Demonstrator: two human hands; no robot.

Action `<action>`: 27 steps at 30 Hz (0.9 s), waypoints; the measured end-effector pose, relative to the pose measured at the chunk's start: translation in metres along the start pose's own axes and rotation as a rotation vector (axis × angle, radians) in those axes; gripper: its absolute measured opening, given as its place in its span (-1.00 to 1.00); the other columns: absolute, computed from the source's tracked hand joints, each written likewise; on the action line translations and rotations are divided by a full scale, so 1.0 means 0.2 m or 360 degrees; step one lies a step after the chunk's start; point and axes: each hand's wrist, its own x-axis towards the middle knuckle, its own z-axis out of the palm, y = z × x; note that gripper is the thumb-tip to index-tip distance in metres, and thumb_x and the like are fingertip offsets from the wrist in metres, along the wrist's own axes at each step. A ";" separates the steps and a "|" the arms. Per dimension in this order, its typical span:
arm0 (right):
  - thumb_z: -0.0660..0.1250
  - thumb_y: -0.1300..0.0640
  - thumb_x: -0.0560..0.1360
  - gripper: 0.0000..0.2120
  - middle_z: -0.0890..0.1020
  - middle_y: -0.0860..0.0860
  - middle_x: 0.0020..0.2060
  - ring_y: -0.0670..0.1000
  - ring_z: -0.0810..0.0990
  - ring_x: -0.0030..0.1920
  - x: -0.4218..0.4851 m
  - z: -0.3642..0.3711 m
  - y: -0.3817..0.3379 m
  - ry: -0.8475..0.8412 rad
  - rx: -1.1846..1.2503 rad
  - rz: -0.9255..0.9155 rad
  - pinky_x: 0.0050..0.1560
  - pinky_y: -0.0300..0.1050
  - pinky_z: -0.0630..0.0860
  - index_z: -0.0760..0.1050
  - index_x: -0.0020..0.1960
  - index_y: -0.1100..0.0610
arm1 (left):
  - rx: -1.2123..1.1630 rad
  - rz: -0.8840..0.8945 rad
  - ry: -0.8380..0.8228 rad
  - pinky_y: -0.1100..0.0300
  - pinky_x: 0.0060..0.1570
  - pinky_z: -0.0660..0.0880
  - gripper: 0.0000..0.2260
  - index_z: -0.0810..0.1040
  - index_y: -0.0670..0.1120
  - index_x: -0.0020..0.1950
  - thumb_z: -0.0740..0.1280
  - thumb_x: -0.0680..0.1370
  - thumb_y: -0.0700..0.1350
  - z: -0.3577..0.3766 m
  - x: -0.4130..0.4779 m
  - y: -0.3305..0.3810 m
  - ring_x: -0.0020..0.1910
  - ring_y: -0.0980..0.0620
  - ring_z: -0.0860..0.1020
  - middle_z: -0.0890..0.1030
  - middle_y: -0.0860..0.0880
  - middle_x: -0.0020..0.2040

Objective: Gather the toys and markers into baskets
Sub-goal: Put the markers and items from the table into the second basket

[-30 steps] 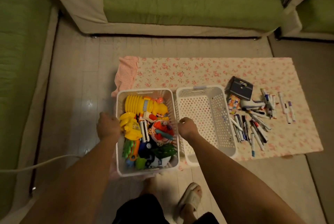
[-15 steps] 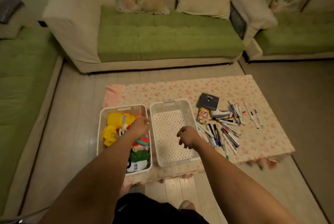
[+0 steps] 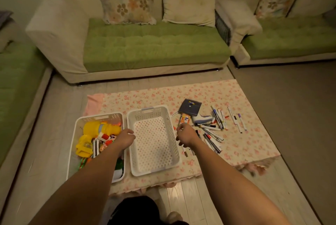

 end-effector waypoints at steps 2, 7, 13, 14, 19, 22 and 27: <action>0.05 0.17 0.65 -0.87 0.54 0.21 -0.12 0.12 0.40 -0.32 0.07 -0.02 0.00 0.0011 0.0006 0.0024 -0.42 -0.12 0.30 0.36 0.04 0.16 | -0.0048 -0.0033 0.0036 0.12 0.03 0.34 -0.64 0.32 -0.18 0.41 0.18 0.61 -0.19 0.00 0.08 0.00 0.29 -0.18 0.39 0.36 -0.21 0.38; 0.08 0.20 0.62 -0.88 0.55 0.22 -0.02 0.11 0.40 -0.24 0.21 -0.02 0.03 0.0035 -0.0127 0.0064 -0.24 -0.09 0.33 0.38 0.04 0.19 | -0.0143 -0.0174 -0.0013 0.03 0.12 0.40 -0.58 0.25 -0.21 0.45 0.21 0.60 -0.23 0.05 0.30 0.00 0.30 -0.23 0.40 0.35 -0.23 0.40; 0.13 0.21 0.60 -0.76 0.55 0.18 0.14 0.16 0.47 -0.04 0.47 -0.05 0.10 0.0037 -0.0419 0.0152 -0.11 -0.09 0.38 0.40 0.24 0.21 | -0.0193 -0.0274 0.0077 0.00 0.06 0.44 -0.52 0.18 -0.21 0.49 0.22 0.59 -0.23 0.11 0.54 0.00 0.26 -0.27 0.43 0.36 -0.25 0.39; 0.14 0.20 0.60 -0.76 0.54 0.18 0.17 0.17 0.48 0.01 0.51 -0.03 0.12 0.0024 -0.0449 0.0158 -0.10 -0.10 0.35 0.39 0.24 0.21 | -0.0176 -0.0291 0.0079 -0.02 0.03 0.45 -0.51 0.16 -0.20 0.50 0.21 0.59 -0.23 0.11 0.56 -0.02 0.26 -0.27 0.43 0.36 -0.25 0.39; 0.20 0.12 0.60 -0.63 0.49 0.21 0.27 0.23 0.49 0.22 0.67 0.06 0.23 -0.0047 -0.0479 0.0201 -0.06 -0.10 0.35 0.30 0.36 0.24 | -0.0152 -0.0266 0.0143 0.06 -0.22 0.45 -0.49 0.16 -0.14 0.52 0.19 0.58 -0.25 0.17 0.63 -0.12 0.01 -0.17 0.52 0.46 -0.21 0.26; 0.18 0.06 0.62 -0.52 0.48 0.23 0.30 0.25 0.50 0.24 0.78 0.12 0.30 -0.0090 -0.0462 0.0205 0.08 0.02 0.46 0.19 0.45 0.24 | -0.0240 -0.0254 0.0205 -0.04 0.00 0.53 -0.41 0.11 -0.06 0.54 0.24 0.55 -0.23 0.23 0.69 -0.17 0.16 -0.21 0.51 0.44 -0.19 0.34; 0.19 0.07 0.62 -0.42 0.46 0.22 0.34 0.23 0.46 0.30 0.94 0.27 0.41 -0.0314 -0.0520 0.0212 0.20 -0.01 0.42 0.06 0.52 0.24 | -0.0357 -0.0265 0.0429 -0.09 0.19 0.45 -0.36 0.13 -0.11 0.53 0.35 0.52 -0.22 0.35 0.72 -0.22 0.28 -0.19 0.44 0.40 -0.15 0.37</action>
